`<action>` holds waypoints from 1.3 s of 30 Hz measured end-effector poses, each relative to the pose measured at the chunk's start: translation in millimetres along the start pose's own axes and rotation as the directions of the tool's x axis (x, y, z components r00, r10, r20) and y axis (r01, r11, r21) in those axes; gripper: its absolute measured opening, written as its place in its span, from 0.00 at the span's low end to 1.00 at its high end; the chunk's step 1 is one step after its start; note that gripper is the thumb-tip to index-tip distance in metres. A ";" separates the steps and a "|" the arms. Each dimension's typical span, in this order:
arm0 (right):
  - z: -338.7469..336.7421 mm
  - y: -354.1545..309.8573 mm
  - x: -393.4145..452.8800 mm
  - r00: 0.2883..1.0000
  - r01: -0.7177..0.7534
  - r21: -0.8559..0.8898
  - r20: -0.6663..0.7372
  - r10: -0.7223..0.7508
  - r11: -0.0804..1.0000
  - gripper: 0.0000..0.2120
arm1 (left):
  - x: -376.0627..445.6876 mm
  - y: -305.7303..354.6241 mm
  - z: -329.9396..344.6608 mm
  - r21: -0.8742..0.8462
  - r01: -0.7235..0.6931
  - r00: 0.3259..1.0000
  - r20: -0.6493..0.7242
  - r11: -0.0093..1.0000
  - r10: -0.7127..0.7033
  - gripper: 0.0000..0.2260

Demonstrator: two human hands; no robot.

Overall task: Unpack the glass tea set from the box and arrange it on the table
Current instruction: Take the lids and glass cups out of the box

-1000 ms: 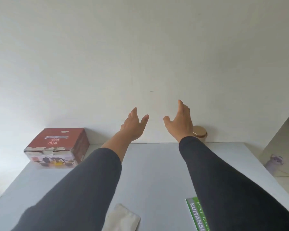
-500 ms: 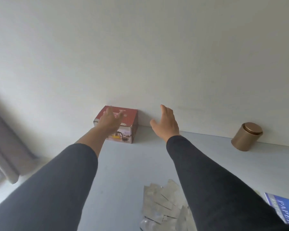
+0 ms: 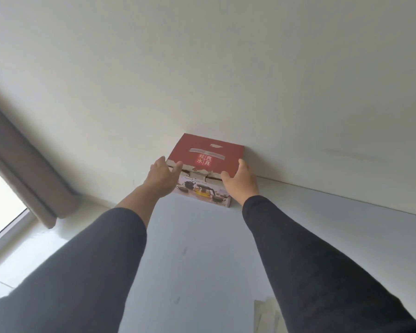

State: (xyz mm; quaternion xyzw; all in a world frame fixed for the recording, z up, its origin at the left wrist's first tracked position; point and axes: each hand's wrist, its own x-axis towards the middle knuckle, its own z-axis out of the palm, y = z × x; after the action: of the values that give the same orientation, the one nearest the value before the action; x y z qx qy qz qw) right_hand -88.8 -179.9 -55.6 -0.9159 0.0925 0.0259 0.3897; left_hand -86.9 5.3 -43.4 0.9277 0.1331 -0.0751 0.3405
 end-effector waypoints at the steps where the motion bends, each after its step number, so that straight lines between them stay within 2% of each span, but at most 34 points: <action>1: 4.7 0.3 7.6 1.000 -0.030 0.010 -0.001 0.030 0.999 0.31 | 8.4 -1.5 1.6 -0.010 0.010 1.000 0.008 1.000 -0.010 0.29; 6: 21.9 0.7 37.3 0.987 -0.158 0.081 -0.025 0.161 0.984 0.32 | 54.9 -2.0 5.8 -0.033 0.012 0.998 0.054 0.999 -0.011 0.26; 14: 41.9 -5.0 55.8 0.936 -0.303 0.333 -0.075 0.345 0.893 0.31 | 95.9 -12.0 14.5 -0.074 0.030 0.992 0.126 0.997 -0.020 0.23; 20: 51.4 -9.8 29.2 0.909 -0.343 0.347 -0.112 0.402 0.873 0.20 | 73.0 -22.4 7.5 -0.086 -0.012 0.988 0.155 0.996 0.025 0.21; 25: 57.6 -10.4 -15.1 0.896 -0.384 0.301 -0.105 0.431 0.873 0.24 | 41.2 -51.5 0.5 -0.090 -0.050 0.978 0.196 0.995 0.067 0.24; 28: 56.6 -10.4 -36.9 0.904 -0.387 0.249 -0.086 0.418 0.888 0.22 | 25.5 -65.1 -2.0 -0.118 -0.068 0.973 0.211 0.991 0.092 0.30; 30: 56.4 -11.3 -47.7 0.913 -0.369 0.222 -0.098 0.397 0.903 0.25 | 19.8 -69.9 -5.2 -0.154 -0.092 0.970 0.209 0.984 0.124 0.32; 32: 62.9 -15.5 -60.5 0.909 -0.330 0.173 -0.208 0.362 0.928 0.27 | 16.3 -74.4 -8.2 -0.186 -0.126 0.968 0.191 0.974 0.162 0.33; 35: 80.1 -20.4 -76.8 0.878 -0.235 -0.092 -0.446 0.171 0.968 0.14 | 13.4 -79.4 -7.7 -0.225 -0.170 0.971 0.131 0.960 0.202 0.34; 37: 89.2 -22.0 -83.3 0.870 -0.225 -0.207 -0.483 0.101 0.952 0.09 | 12.9 -79.2 -6.5 -0.228 -0.179 0.971 0.116 0.957 0.209 0.35; 39: 96.2 -22.2 -86.5 0.867 -0.233 -0.248 -0.492 0.085 0.940 0.08 | 15.1 -78.8 -6.1 -0.221 -0.176 0.969 0.130 0.959 0.208 0.35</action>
State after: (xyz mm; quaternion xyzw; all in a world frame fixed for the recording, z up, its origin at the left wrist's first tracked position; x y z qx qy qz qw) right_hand -167.1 -82.8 -96.3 -0.9316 0.2558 -0.1527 0.2083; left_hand -95.7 70.0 -90.5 0.8873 0.0230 -0.0977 0.4502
